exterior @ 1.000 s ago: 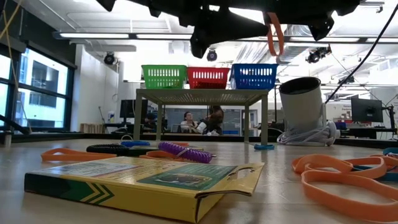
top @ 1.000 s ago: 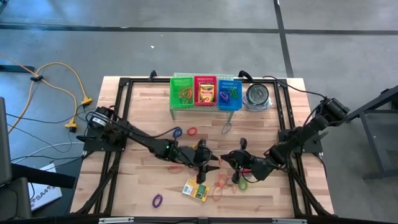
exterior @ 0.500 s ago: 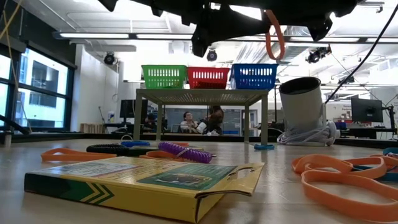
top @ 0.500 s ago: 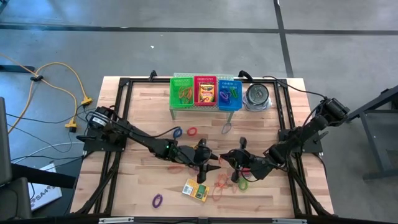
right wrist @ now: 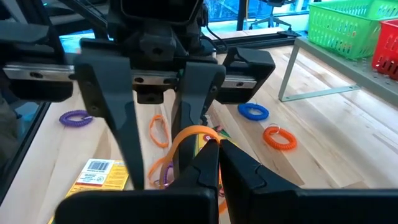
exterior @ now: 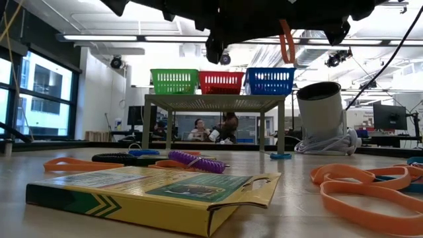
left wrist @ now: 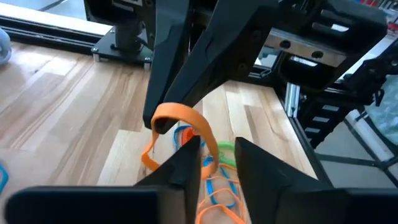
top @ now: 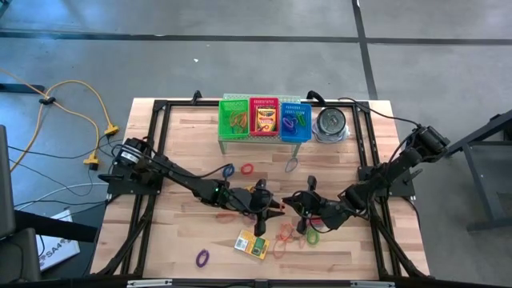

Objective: Pick & Place Office Desk Supplies
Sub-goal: Put the orange rubber band into the green bin on the shelf

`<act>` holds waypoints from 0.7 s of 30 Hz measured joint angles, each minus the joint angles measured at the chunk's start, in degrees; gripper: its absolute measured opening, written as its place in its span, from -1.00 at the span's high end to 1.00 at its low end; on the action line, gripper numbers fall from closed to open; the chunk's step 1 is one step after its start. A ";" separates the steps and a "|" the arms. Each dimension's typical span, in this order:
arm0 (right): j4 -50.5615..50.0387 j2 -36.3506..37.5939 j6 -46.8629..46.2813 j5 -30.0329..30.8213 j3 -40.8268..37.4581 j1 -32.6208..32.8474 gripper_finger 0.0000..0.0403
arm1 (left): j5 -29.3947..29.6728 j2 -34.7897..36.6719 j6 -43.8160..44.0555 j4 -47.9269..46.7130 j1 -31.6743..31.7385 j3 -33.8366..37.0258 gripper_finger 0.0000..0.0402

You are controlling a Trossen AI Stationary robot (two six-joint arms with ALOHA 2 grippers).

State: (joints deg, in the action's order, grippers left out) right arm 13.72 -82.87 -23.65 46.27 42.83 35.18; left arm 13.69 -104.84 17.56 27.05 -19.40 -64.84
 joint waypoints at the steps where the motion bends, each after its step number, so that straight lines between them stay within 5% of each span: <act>1: -0.01 0.00 -0.01 -0.09 0.00 0.00 0.99 | 0.00 0.00 -0.05 0.05 0.00 -0.01 0.64; 6: -0.14 0.00 -0.34 -2.17 0.00 0.00 0.99 | 0.02 0.00 -0.90 -0.01 -0.10 -0.02 0.96; 13: 0.34 0.00 -0.62 -7.08 0.00 -0.04 0.92 | 0.00 0.00 -1.05 -0.02 -0.37 0.00 0.99; 21: 0.13 -0.01 -2.04 -7.14 0.00 -0.13 0.42 | -0.34 0.00 -1.23 -0.41 -0.41 0.00 0.99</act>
State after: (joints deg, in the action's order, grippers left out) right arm 13.85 -82.88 -25.69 39.13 42.83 35.05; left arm 13.35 -104.84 16.34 26.63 -19.81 -64.84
